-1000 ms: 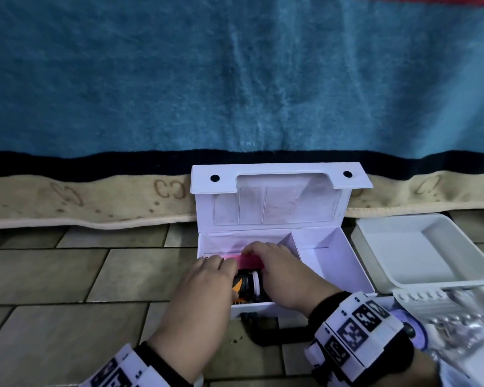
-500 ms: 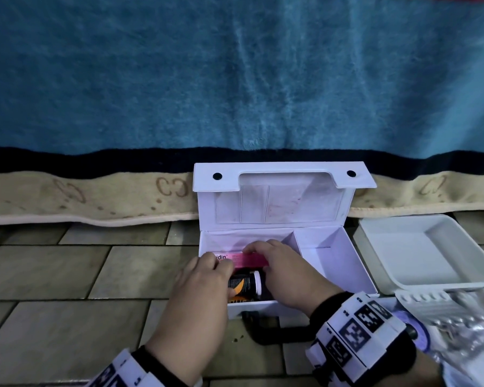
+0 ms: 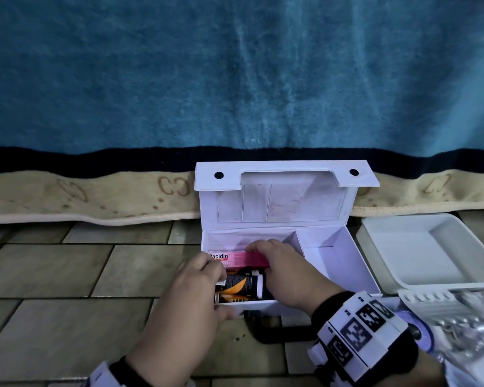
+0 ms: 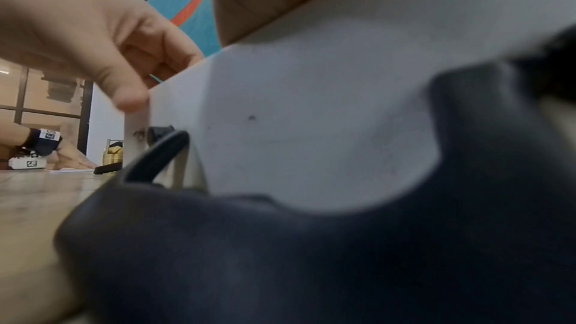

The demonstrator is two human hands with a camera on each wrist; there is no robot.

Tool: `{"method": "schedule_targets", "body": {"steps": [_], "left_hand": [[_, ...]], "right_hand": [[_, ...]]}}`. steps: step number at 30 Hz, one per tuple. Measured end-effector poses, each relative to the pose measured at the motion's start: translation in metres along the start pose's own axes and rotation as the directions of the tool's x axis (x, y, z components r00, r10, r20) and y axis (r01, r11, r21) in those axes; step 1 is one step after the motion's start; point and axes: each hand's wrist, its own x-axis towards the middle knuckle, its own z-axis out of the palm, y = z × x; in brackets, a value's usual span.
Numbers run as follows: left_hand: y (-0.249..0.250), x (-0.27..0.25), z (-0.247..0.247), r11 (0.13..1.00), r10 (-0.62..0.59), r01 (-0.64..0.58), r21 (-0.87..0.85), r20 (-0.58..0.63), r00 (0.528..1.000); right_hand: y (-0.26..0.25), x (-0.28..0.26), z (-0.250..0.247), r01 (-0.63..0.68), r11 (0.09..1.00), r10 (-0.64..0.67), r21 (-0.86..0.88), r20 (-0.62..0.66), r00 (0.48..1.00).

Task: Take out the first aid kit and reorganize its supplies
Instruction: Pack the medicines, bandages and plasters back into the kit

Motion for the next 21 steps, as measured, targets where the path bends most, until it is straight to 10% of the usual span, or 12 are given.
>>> {"method": "schedule_targets", "body": {"steps": [21], "left_hand": [[-0.004,0.005,0.015,0.972,0.155,-0.148,0.185,-0.024,0.988]], "right_hand": [[-0.002,-0.001,0.000,-0.014,0.999,0.015,-0.049,0.017,1.000]]}}
